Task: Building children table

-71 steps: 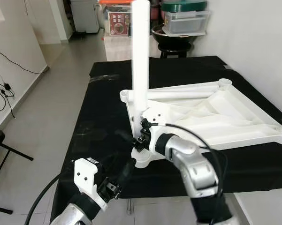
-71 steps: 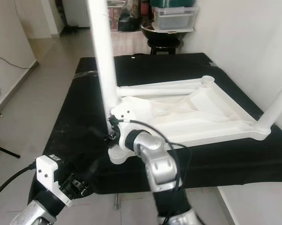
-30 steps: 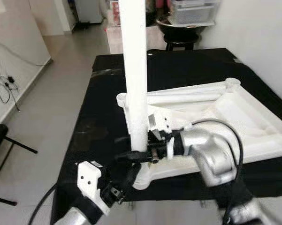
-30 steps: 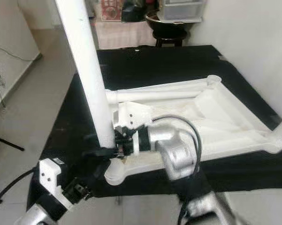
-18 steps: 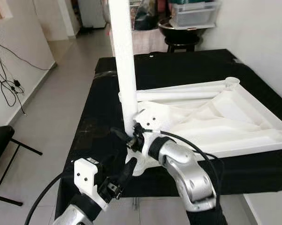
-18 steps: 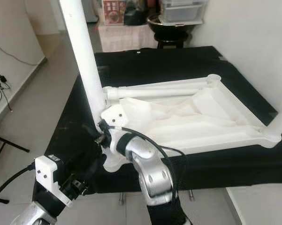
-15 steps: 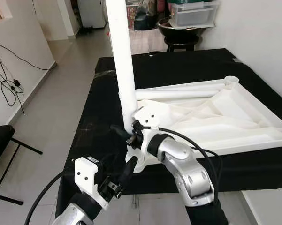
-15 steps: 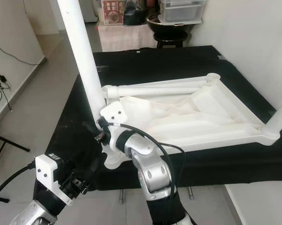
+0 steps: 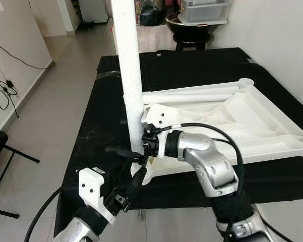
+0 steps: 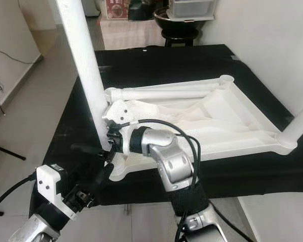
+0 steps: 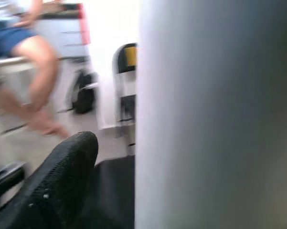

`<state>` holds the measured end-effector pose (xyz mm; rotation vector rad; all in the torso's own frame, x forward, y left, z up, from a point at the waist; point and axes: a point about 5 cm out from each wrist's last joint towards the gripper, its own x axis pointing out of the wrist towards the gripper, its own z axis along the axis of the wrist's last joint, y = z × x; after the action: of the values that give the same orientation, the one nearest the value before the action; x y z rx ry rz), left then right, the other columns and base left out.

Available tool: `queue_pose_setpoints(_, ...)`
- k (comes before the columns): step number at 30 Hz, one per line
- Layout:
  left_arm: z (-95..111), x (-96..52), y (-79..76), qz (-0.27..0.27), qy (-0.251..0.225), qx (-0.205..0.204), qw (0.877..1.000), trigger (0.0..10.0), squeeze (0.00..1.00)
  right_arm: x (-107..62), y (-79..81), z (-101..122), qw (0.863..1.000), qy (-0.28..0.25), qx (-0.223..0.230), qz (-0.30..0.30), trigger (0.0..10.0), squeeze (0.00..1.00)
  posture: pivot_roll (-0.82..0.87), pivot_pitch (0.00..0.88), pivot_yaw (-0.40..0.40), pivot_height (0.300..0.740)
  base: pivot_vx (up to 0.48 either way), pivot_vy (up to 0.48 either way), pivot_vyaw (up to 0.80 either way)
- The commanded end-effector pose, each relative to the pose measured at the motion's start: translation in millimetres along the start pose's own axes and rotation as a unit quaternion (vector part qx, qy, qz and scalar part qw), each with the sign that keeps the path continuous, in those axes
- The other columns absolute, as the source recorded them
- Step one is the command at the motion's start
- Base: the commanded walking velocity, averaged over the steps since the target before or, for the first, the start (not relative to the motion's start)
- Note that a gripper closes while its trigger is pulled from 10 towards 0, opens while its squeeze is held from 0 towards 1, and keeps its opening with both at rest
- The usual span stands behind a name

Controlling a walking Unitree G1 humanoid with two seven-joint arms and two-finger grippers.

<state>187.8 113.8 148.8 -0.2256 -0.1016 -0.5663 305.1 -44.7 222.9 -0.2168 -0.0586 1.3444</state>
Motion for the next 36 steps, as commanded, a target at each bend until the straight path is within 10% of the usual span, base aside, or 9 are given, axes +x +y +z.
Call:
queue_pose_setpoints(1, -2.6, -2.5, 1.5, 0.008, 0.011, 0.000, 1.000, 10.0, 0.00, -2.2, -4.8, 2.3, 0.997, 0.010, -0.029, 0.072, 10.0, 0.00, 0.07, 0.128, 0.012, 0.740, 0.000, 0.000, 0.00)
queue_pose_setpoints(13, -1.7, -5.1, -1.1, 0.010, 0.012, -0.001, 1.000, 10.0, 0.00, -14.8, -18.4, 1.8, 0.983, 0.030, -0.016, 0.179, 9.0, 0.00, 0.09, 0.142, 0.010, 0.740, 0.000, 0.000, 0.00)
queue_pose_setpoints(14, -1.7, -5.4, -1.6, 0.010, 0.013, -0.001, 1.000, 10.0, 0.00, -17.4, -20.6, 1.3, 0.979, 0.030, -0.010, 0.199, 0.0, 0.00, 0.09, 0.145, 0.010, 0.740, 0.000, 0.000, 0.00)
queue_pose_setpoints(31, -0.8, -5.0, -2.8, 0.011, 0.011, -0.002, 1.000, 10.0, 0.00, -24.9, -25.7, -10.5, 0.979, 0.036, 0.002, 0.199, 0.0, 0.00, 0.08, 0.156, 0.007, 0.740, 0.000, 0.000, 0.00)
queue_pose_setpoints(35, 0.1, -5.3, -2.7, 0.010, 0.011, -0.003, 1.000, 10.0, 0.00, -19.8, -34.6, -27.6, 0.999, 0.050, 0.011, -0.011, 0.0, 0.00, 0.07, 0.165, 0.006, 0.740, 0.000, 0.000, 0.00)
queue_pose_setpoints(36, 0.8, -5.7, -1.9, 0.010, 0.010, -0.003, 1.000, 10.0, 0.00, -20.5, -38.9, -37.5, 0.979, 0.070, 0.014, -0.192, 0.0, 0.00, 0.06, 0.170, 0.013, 0.740, 0.000, 0.000, 0.00)
